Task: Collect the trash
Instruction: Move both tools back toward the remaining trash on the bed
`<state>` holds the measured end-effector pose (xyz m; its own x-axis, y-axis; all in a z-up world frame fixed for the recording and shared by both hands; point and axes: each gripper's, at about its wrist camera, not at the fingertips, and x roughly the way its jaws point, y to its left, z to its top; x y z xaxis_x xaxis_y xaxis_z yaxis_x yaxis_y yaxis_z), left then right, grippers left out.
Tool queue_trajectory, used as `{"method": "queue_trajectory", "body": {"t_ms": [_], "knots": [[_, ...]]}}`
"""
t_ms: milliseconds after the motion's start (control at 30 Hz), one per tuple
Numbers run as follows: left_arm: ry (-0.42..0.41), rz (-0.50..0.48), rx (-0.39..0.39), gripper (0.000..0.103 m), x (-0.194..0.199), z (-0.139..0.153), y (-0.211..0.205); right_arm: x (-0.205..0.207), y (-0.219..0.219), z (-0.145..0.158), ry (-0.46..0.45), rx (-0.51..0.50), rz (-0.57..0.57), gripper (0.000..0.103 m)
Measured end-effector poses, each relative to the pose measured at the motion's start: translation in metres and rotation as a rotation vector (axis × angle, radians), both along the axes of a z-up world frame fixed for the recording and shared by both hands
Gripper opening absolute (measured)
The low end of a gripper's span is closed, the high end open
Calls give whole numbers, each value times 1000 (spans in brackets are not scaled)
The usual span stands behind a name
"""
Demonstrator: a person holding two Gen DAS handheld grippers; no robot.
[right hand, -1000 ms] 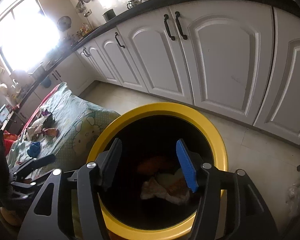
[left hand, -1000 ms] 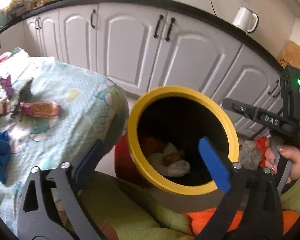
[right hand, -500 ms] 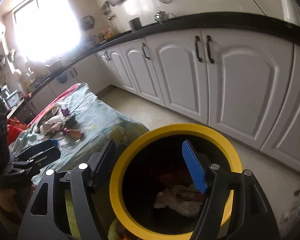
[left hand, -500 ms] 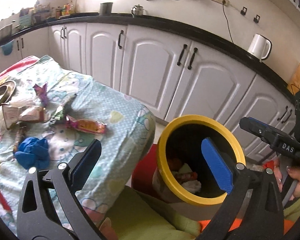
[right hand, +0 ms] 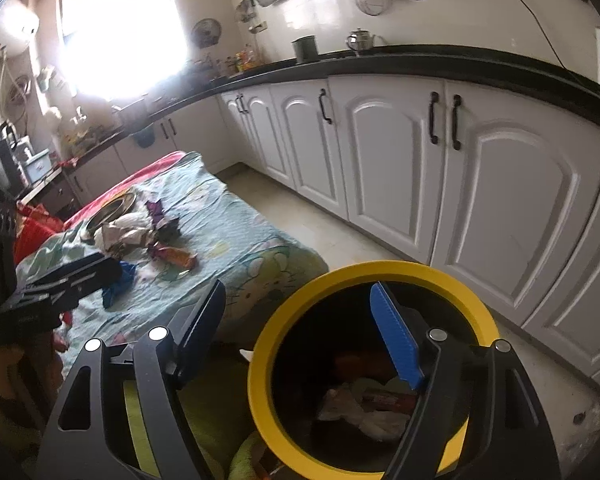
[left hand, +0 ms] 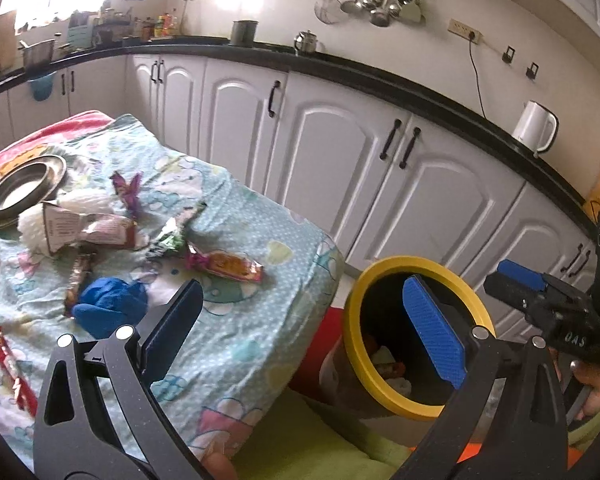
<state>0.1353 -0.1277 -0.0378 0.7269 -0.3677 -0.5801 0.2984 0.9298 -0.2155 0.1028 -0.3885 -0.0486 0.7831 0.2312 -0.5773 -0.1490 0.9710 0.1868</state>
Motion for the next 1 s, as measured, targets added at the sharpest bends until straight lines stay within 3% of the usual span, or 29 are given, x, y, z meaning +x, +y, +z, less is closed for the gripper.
{"method": "queue_trajectory", "body": {"t_ms": [233,500,1000], "knots": [[-27,66,-9,92,0,8,25,2,26,9,-22,-45,51,75],[-46,165,-23,92,3,14,61,10,57,18,-23,-12,113,76],[-52,346,-69,92,10,12,138,28,143,17,7,-39,293,78]]}}
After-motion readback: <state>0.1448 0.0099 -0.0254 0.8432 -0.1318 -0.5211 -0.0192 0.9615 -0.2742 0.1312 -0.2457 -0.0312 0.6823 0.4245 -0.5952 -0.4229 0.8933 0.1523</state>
